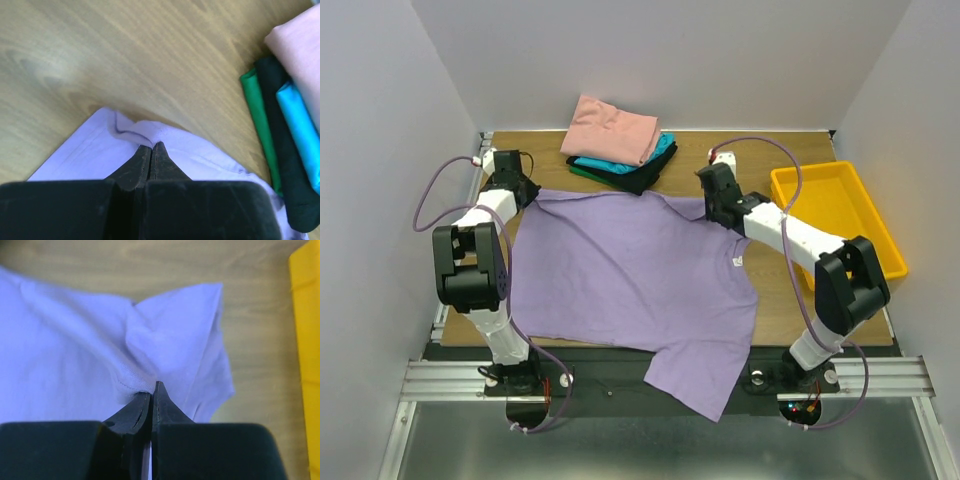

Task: Fold and stack the t-shirts
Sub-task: Fold the tshirt

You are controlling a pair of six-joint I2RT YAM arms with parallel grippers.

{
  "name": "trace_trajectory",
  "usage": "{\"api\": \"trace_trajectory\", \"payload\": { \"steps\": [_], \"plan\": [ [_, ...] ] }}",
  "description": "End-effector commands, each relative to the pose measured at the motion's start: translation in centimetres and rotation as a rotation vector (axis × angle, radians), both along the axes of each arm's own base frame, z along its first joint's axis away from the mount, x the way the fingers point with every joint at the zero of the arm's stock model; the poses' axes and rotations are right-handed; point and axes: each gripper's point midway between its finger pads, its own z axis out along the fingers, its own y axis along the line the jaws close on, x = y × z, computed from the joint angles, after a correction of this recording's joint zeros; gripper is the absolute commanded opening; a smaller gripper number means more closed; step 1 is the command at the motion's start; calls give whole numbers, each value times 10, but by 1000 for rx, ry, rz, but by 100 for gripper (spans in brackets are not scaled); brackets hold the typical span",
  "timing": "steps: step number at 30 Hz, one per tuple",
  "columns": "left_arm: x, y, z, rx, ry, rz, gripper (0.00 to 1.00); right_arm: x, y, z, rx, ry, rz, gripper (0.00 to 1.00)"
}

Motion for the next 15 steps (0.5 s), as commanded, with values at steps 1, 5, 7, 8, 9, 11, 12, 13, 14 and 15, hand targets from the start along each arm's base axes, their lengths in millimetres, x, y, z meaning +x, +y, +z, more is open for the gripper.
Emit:
{"api": "trace_trajectory", "payload": {
  "steps": [1, 5, 7, 8, 9, 11, 12, 13, 14, 15],
  "plan": [
    [-26, 9, 1, 31, 51, 39, 0, -39, 6, 9, -6, 20, -23, 0],
    [-47, 13, -1, 43, 70, 71, 0, -70, 2, 9, -20, 46, -79, 0],
    [-54, 17, 0, 56, 74, 85, 0, -85, -3, 11, -16, 55, -102, 1],
    [-55, 16, 0, 56, 72, 85, 0, -90, -4, 12, -16, 58, -103, 1],
    [-57, 16, 0, 57, 75, 80, 0, -98, -7, 16, -11, 59, -101, 1],
    [-59, 15, -1, 53, 75, 75, 0, -110, -7, 13, -6, 75, -83, 0],
    [-61, 16, -3, 49, 82, 76, 0, -116, -7, 13, -7, 85, -75, 0],
    [-63, 18, -4, 50, 88, 82, 0, -121, -6, 15, 10, 89, -58, 0],
    [-64, 20, -4, 48, 94, 89, 0, -128, -6, 10, 8, 105, -48, 1],
    [-66, 26, -5, 48, 96, 105, 0, -133, -3, 10, 15, 115, -29, 0]
  ]
}}
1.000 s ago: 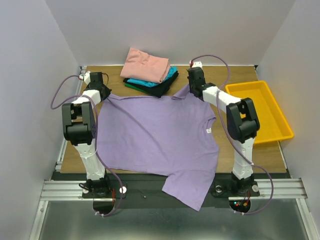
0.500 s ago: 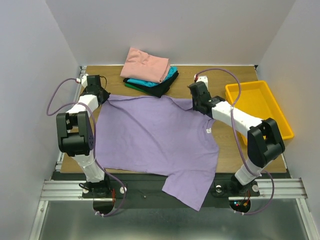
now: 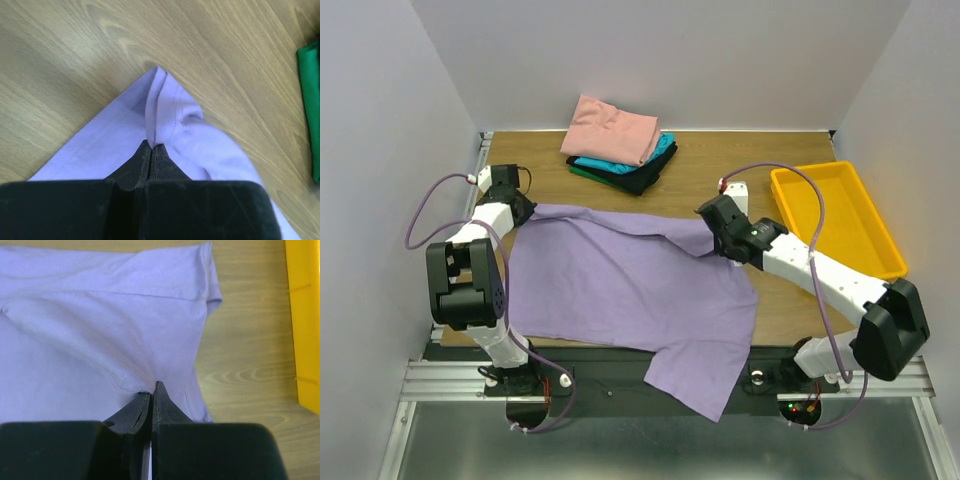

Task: Fold and stack the t-shirts
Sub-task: Fold the tshirt

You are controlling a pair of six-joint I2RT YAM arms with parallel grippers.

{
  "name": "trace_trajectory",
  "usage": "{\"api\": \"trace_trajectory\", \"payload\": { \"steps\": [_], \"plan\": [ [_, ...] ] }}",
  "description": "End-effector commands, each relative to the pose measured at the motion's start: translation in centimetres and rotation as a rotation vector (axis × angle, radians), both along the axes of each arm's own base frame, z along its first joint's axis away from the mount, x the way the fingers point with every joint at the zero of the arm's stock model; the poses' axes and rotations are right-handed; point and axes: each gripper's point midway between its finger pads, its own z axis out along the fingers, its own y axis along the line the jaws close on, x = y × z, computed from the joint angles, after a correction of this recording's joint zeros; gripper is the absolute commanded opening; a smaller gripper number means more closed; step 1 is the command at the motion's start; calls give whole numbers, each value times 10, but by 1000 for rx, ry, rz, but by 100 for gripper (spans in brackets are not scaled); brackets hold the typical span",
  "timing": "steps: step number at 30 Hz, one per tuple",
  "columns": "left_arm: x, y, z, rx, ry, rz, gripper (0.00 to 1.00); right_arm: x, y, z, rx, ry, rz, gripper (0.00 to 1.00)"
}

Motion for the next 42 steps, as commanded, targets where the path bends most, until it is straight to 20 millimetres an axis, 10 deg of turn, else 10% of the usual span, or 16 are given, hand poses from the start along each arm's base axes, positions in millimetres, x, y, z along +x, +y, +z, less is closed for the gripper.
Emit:
{"api": "trace_trajectory", "payload": {
  "steps": [1, 12, 25, 27, 30, 31, 33, 38, 42],
  "plan": [
    [-8, 18, 14, 15, -22, 45, 0, -25, 3, -1, 32, 38, 24, 0],
    [-18, 33, 38, 2, -33, 39, 0, -46, 1, 1, 57, 71, 66, 0],
    [-44, 44, -6, -3, 131, 81, 0, -98, 34, -58, 106, 295, 149, 7],
    [-45, 47, -4, 5, 136, 96, 9, -109, 34, -72, 98, 334, 128, 10],
    [-45, 51, 1, 17, 137, 117, 44, -117, 23, -83, 61, 363, 79, 16],
    [-45, 54, 6, 23, 130, 132, 77, -119, 20, -85, 52, 370, 65, 20],
    [-45, 55, 12, 30, 124, 142, 94, -122, 11, -86, 19, 376, 31, 40],
    [-42, 55, 46, 35, 48, 145, 98, -106, 21, -65, -7, 320, 102, 66],
    [-43, 47, 71, 18, -42, 114, 98, -94, 64, -40, 38, 240, 277, 66]
  ]
}}
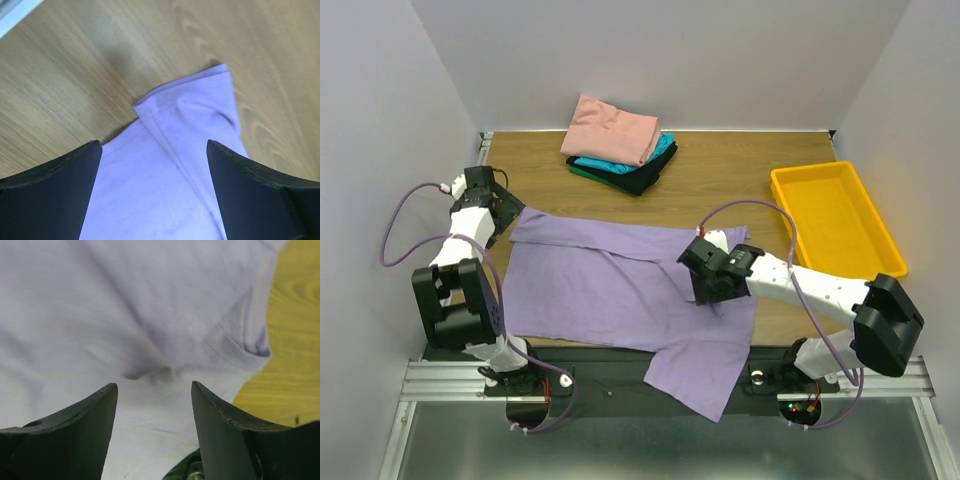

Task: Fold and stack the t-shirts
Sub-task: Fold the tshirt

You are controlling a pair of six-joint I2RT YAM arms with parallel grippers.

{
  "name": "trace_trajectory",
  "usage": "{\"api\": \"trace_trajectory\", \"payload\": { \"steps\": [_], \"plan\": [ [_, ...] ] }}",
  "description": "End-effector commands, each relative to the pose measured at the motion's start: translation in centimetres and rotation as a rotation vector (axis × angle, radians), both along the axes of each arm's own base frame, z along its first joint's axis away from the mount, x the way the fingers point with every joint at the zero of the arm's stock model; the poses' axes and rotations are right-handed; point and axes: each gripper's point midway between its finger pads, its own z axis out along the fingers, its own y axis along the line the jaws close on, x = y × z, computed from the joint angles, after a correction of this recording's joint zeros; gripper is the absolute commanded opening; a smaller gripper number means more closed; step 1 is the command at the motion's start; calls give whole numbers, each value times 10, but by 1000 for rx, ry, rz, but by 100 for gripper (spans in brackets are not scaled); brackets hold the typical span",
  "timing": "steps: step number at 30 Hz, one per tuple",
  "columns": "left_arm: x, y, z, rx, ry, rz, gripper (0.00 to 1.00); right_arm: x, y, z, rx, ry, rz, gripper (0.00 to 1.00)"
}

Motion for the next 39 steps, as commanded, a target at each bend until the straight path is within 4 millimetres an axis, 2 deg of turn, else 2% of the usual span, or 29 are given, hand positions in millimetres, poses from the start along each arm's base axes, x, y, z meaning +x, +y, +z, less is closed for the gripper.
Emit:
{"api": "trace_trajectory", "payload": {
  "steps": [1, 3, 7, 9, 17, 21, 23, 25, 27, 30, 32, 33, 35, 39],
  "plan": [
    [4, 0, 59, 21, -175, 1, 98, 20, 50, 30, 83, -100, 191, 66],
    [1, -5, 60, 6, -198, -7, 98, 20, 74, 31, 103, -116, 266, 66],
    [0, -24, 62, -56, -262, -71, 98, 25, 95, 8, 89, -91, 292, 61],
    [-1, -23, 59, -54, -262, -67, 98, 29, 99, -8, 63, -74, 282, 51],
    [-2, -21, 48, -46, -220, -68, 98, 48, 86, -38, -70, -95, 207, 44],
    [-3, -21, 50, -42, -227, -64, 98, 52, 79, -40, -78, -102, 170, 29],
    [-3, -22, 51, -44, -229, -65, 98, 52, 80, -34, -59, -115, 166, 17],
    [-3, -21, 53, -41, -235, -63, 98, 54, 82, -27, -44, -131, 164, 12],
    [-3, -22, 54, -45, -237, -67, 98, 53, 86, -18, -9, -131, 183, 11],
    [-2, -21, 55, -42, -240, -65, 99, 47, 90, -13, 21, -116, 213, 16],
    [-2, -21, 55, -39, -240, -64, 98, 44, 90, -13, 29, -104, 226, 18],
    [-2, -22, 54, -43, -239, -69, 98, 43, 89, -15, 29, -94, 234, 24],
    [-1, -22, 52, -47, -234, -73, 98, 39, 90, -19, 31, -78, 243, 28],
    [0, -23, 49, -51, -231, -79, 98, 41, 86, -19, 15, -90, 236, 36]
  ]
}}
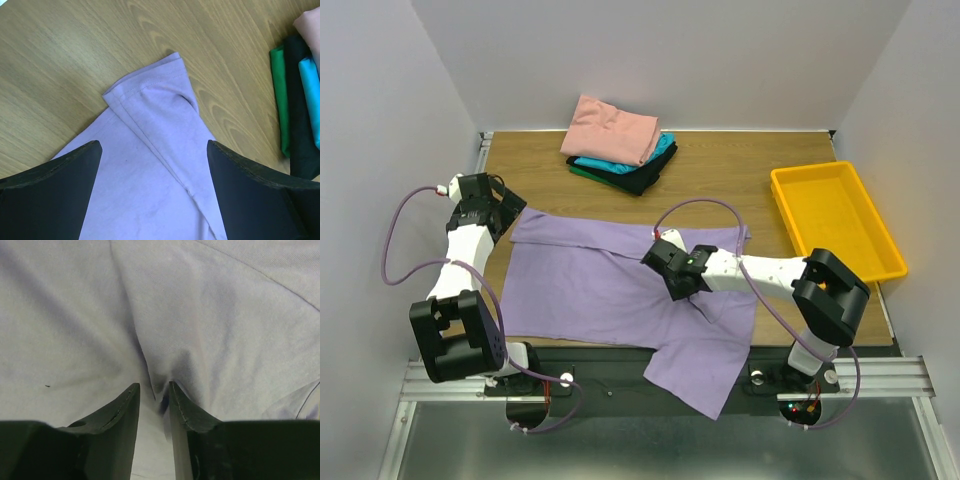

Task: Fold and stack the t-shirts
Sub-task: Fold the tshirt

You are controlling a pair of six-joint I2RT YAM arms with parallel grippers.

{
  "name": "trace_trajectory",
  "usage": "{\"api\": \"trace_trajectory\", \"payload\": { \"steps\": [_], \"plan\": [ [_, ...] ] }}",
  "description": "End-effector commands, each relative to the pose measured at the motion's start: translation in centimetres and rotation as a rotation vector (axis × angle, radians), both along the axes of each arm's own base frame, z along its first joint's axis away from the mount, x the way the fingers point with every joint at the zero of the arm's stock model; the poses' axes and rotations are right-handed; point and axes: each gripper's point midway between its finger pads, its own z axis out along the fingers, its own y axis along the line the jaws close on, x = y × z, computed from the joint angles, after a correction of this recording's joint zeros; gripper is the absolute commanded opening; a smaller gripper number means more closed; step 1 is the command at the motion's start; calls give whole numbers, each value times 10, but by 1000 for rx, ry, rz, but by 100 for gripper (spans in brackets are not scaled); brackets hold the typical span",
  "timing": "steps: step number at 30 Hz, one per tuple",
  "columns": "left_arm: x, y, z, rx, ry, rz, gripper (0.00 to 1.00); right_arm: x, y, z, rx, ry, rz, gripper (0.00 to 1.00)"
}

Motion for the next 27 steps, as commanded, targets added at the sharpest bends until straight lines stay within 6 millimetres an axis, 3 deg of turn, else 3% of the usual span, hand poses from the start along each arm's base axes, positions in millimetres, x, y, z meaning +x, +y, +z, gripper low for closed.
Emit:
{"api": "trace_trajectory", "payload": {
  "steps": [1, 13, 16, 20, 21, 26, 27],
  "plan": [
    [6, -1, 5, 3, -30, -17, 98, 6, 2, 8, 34, -28, -5, 36],
    [7, -1, 4, 9, -27, -21, 98, 31, -3, -1, 102, -29, -102, 25],
    [7, 0, 3, 10, -25, -20, 98, 35, -3, 1, 114, -32, -103, 17],
    [7, 1, 2, 15, -22, -19, 98, 32, 1, 0, 129, -15, -82, 8],
    [7, 0, 2, 15, -20, -21, 98, 28, 3, -1, 139, 4, -64, 2],
    [7, -1, 4, 14, -27, -27, 98, 16, 13, 9, 209, 46, 0, 1],
    [7, -1, 4, 15, -26, -28, 98, 15, 16, 22, 245, 35, 20, 0]
  ]
}}
